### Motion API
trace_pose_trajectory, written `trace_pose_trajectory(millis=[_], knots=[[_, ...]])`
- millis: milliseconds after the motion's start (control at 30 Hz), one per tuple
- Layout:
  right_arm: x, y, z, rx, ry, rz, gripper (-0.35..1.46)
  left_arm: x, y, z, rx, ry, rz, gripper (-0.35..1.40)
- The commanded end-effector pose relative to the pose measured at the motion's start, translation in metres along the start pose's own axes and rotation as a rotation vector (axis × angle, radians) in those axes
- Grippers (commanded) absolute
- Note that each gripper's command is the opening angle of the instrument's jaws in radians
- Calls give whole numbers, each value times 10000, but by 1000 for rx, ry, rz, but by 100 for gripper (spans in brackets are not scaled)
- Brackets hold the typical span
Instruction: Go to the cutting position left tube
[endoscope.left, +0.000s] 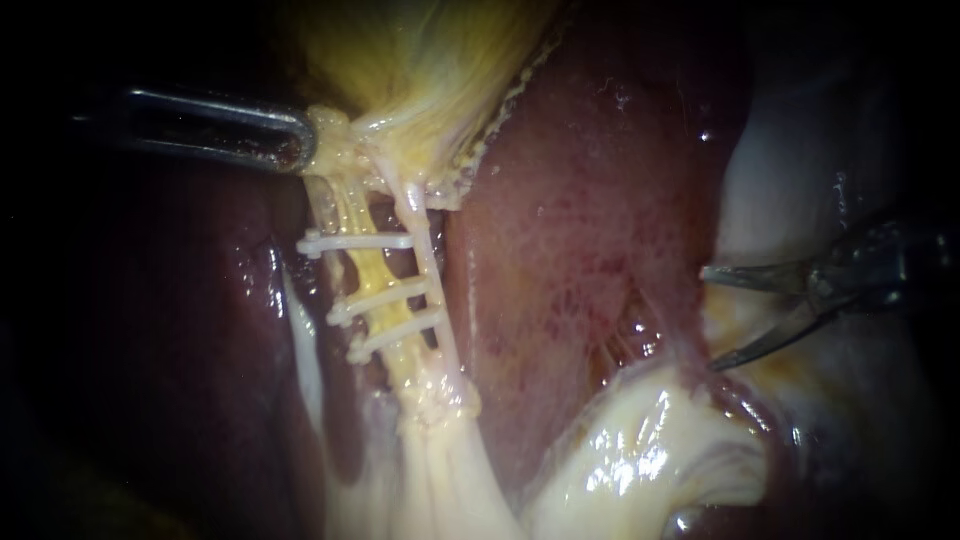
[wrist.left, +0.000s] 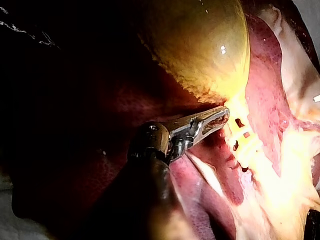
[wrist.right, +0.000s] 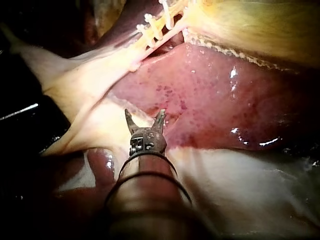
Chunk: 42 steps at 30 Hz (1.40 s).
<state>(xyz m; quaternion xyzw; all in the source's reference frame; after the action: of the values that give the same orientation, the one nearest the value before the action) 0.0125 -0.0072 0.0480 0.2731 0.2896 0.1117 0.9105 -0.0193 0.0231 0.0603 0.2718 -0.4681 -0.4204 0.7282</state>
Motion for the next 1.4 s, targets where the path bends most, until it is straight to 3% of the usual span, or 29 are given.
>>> trace_pose_trajectory(millis=[33, 267, 400, 667, 1067, 1400], knots=[[3, 0, 2, 8, 11, 1, 137, 0, 0, 0, 0, 0, 0, -35], [25, 2, 18, 51, 80, 18, 137, 0, 0, 1, -1, 0, 0, -35], [38, 4, 29, 79, 148, 23, 139, 0, -1, 1, -1, 0, 0, -35], [59, 13, 49, 147, 219, 54, 139, 0, -1, 2, -2, -1, 0, -35], [84, 25, 78, 190, 253, 72, 137, 0, -2, 5, -4, -2, 0, -35], [87, 29, 108, 233, 253, 89, 137, 0, -3, 7, -3, -1, 0, -35]])
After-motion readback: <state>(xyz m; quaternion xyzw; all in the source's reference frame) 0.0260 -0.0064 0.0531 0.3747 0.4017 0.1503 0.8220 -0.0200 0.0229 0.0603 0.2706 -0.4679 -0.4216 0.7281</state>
